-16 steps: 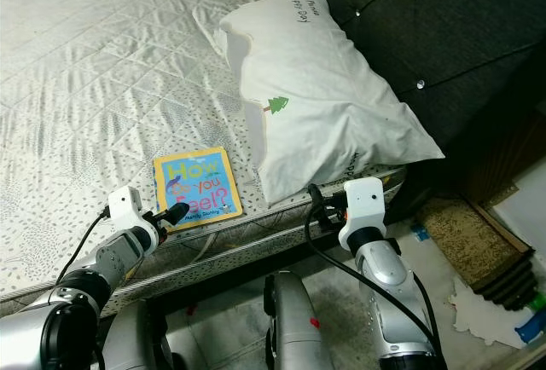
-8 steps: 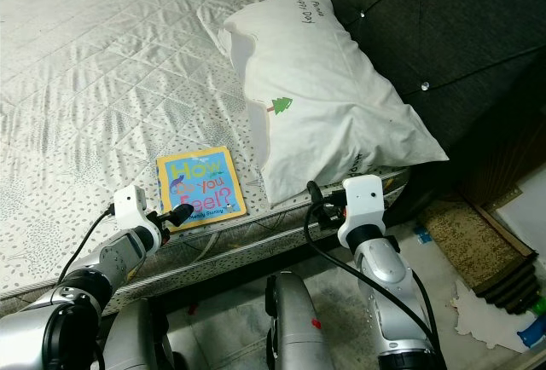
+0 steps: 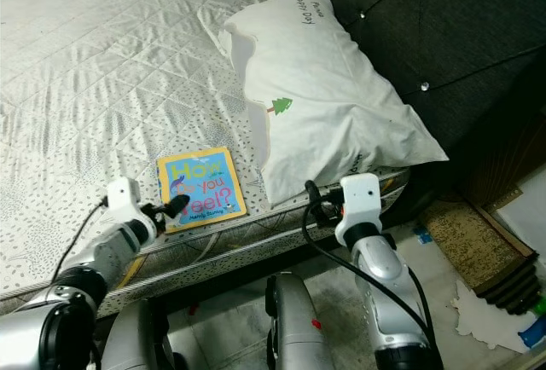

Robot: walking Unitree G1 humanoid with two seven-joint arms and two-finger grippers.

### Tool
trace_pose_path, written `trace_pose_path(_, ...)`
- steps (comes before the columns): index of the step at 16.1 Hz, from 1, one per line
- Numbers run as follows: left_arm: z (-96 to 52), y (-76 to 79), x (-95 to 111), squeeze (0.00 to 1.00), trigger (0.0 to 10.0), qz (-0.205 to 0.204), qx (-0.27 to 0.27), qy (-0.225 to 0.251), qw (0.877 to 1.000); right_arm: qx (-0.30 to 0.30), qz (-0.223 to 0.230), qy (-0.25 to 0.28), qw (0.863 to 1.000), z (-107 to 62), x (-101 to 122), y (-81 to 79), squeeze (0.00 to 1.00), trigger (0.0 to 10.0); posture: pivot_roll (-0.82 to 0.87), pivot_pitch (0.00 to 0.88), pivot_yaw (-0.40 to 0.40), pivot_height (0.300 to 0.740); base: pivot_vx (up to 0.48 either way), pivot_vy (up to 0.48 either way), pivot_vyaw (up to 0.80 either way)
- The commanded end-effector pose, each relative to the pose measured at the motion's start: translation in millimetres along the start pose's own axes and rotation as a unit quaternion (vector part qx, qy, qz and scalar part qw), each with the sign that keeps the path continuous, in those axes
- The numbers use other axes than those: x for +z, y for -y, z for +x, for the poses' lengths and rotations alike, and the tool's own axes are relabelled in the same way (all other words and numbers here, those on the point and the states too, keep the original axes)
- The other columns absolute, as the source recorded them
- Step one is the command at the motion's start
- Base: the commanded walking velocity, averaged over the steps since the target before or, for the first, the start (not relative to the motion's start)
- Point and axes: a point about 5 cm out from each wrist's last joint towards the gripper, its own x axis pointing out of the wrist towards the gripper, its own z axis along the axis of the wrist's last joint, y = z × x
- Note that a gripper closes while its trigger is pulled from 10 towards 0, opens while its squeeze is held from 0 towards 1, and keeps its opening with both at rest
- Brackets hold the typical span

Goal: Clean up the room

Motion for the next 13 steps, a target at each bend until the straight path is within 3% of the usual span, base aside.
trace_pose_path(1,-5.6,-9.8,-8,0.00,10.0,0.000,0.005,-0.013,1.000,-0.002,0.002,-0.002,1.000,0.2,-2,0.5,0.00,10.0,-0.19,0.129,-0.030,0.586,0.000,0.000,0.00)
trace_pose_path(5,-22.6,-22.3,-13,0.00,10.0,-0.008,-0.009,0.030,0.999,0.003,0.008,-0.001,1.000,6.6,-3,-3.8,0.00,10.0,-0.15,0.097,-0.023,0.586,0.000,0.000,0.00)
trace_pose_path(7,-43.7,-7.4,0,0.00,10.0,0.041,-0.052,0.125,0.990,0.016,0.032,-0.018,0.999,12.6,-8,-12.5,0.00,10.0,-0.12,0.062,-0.024,0.586,0.000,0.000,0.00)
trace_pose_path(10,-59.2,17.7,6,0.00,10.0,0.049,-0.095,0.180,0.978,0.022,0.072,-0.016,0.997,15.0,-10,-20.4,0.00,10.0,-0.09,0.027,-0.020,0.586,0.000,0.000,0.00)
trace_pose_path(13,-68.2,20.4,16,0.00,10.0,0.106,-0.064,0.219,0.968,0.021,0.110,0.007,0.994,25.7,1,-25.5,0.00,10.0,-0.08,0.000,0.002,0.586,0.000,0.000,0.00)
